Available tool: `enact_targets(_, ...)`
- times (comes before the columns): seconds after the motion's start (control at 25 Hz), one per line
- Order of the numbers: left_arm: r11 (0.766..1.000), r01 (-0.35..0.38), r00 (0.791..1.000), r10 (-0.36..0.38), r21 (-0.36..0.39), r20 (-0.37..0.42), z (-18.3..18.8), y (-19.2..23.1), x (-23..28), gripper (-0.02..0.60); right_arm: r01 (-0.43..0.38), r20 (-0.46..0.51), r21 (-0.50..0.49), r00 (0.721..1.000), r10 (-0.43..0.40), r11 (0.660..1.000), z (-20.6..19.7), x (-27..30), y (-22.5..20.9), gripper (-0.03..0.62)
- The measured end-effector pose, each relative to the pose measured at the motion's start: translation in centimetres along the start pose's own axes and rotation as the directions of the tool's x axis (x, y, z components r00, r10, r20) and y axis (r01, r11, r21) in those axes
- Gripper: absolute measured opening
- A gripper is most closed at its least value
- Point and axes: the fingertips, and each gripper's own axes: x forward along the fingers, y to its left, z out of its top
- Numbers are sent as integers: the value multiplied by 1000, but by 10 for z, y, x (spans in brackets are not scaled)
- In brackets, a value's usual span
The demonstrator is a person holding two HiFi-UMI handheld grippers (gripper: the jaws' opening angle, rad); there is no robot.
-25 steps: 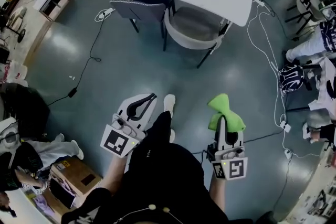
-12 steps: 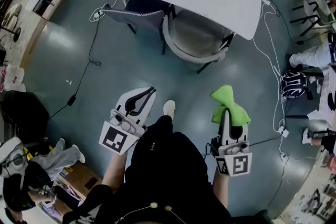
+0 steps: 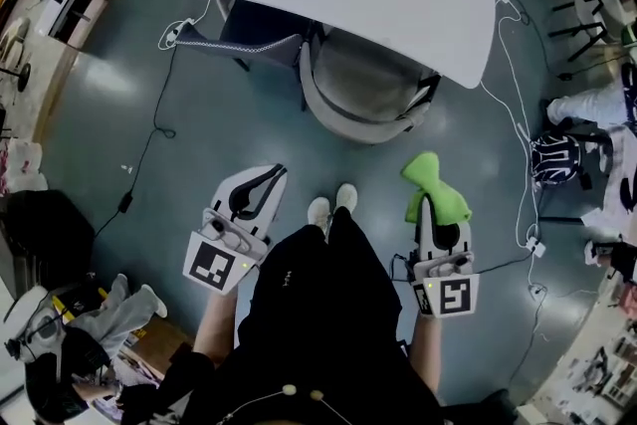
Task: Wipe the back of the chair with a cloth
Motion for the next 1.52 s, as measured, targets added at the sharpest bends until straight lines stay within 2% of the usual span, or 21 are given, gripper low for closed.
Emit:
enact_targets(0.16, 1000, -21, 1000, 21, 0, -12, -3, 4, 6, 17, -93, -91, -93, 992, 84, 991, -27, 26, -18, 20)
enact_targets(0.32, 999, -45, 999, 45, -3, -23, -6, 8, 19, 17, -205, -234, -163, 958, 164, 965, -69, 70, -50, 20)
enact_targets(0.56, 993, -114, 992, 114, -12, -56, -9, 21, 46, 17, -373, -429, -273, 872, 235, 887, -157, 150, -96, 20)
enact_targets(0.64, 990, -138, 988, 138, 1, -71, -10, 22, 49, 17, -429, -494, -301, 834, 245, 852, -184, 173, -106, 20)
enact_targets(0.72, 986, -164, 982, 164, 11, -97, -15, 23, 48, 17, -494, -569, -338, 785, 244, 801, -211, 197, -115, 20)
enact_targets(0.84, 977, -212, 970, 210, -8, -124, -22, 29, 42, 17, -599, -683, -370, 694, 229, 710, -256, 230, -121, 20)
enact_targets(1.08, 947, -316, 936, 302, -53, -181, -44, 39, 33, 17, -796, -864, -320, 467, 185, 513, -352, 266, -125, 20)
enact_targets(1.32, 935, -350, 911, 325, -60, -253, -69, 40, 24, 17, -925, -965, -224, 254, 59, 307, -428, 266, -141, 20)
enact_targets(1.44, 934, -349, 904, 316, -72, -287, -81, 38, 12, 17, -969, -993, -108, 118, 32, 223, -451, 254, -145, 20)
enact_targets(1.52, 933, -349, 904, 311, -86, -295, -86, 36, 7, 17, -979, -999, -14, 23, 42, 201, -461, 242, -144, 20)
